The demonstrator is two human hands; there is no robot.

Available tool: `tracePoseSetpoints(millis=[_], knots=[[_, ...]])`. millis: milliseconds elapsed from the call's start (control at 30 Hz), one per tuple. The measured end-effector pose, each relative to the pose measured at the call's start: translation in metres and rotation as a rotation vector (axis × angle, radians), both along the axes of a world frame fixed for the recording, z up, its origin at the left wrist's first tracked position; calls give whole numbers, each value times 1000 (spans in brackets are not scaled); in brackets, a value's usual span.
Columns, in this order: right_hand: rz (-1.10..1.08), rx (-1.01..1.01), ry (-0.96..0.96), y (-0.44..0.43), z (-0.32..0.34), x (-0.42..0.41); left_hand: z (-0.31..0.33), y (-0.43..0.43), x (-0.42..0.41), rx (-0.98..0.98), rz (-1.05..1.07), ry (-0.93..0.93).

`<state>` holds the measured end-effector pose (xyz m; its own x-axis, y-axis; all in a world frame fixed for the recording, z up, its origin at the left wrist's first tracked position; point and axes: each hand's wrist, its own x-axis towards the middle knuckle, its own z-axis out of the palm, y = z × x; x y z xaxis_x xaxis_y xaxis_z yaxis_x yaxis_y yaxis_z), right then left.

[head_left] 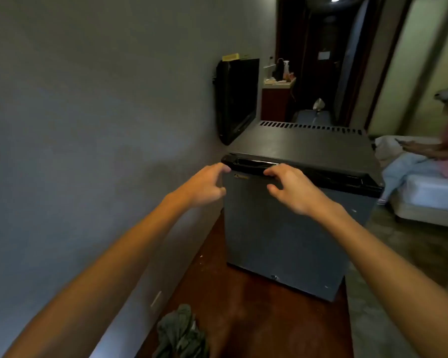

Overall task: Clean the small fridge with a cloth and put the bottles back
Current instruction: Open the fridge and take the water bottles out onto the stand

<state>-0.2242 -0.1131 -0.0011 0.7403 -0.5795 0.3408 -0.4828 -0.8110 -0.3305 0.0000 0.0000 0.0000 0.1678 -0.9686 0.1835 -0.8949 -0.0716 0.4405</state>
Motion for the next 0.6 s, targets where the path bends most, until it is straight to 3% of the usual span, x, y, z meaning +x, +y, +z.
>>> tracePoseSetpoints(millis=[233, 600], knots=[[-196, -73, 58, 4, -1, 79, 2, -52, 54, -8, -164, -131], [-480, -135, 172, 2, -15, 125, -2, -91, 88, 26, -301, -220]])
